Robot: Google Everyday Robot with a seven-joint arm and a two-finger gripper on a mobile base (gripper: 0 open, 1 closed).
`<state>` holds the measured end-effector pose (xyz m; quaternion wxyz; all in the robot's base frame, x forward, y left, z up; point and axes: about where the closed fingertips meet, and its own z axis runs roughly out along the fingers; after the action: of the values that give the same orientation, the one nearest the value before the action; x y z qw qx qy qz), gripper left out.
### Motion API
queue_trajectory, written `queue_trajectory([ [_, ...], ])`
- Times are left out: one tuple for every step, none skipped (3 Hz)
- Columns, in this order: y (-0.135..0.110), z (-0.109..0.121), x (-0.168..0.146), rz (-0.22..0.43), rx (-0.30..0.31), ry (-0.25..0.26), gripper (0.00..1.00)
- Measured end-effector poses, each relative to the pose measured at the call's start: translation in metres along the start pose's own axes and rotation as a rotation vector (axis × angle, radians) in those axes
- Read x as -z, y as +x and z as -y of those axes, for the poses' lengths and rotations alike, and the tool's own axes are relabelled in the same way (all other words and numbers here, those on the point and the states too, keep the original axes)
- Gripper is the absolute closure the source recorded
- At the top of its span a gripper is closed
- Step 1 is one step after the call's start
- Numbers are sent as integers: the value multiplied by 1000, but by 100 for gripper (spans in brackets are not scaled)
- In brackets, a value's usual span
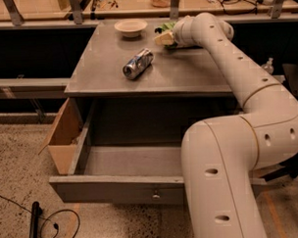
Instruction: Place green rice chip bag into top drawer
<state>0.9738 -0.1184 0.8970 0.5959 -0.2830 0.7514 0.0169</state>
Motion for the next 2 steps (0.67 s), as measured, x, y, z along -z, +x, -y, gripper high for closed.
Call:
queue_trajectory([
  [3,-4,-5,-9,10,-5,41],
  [-1,2,5,4,0,-12,65],
])
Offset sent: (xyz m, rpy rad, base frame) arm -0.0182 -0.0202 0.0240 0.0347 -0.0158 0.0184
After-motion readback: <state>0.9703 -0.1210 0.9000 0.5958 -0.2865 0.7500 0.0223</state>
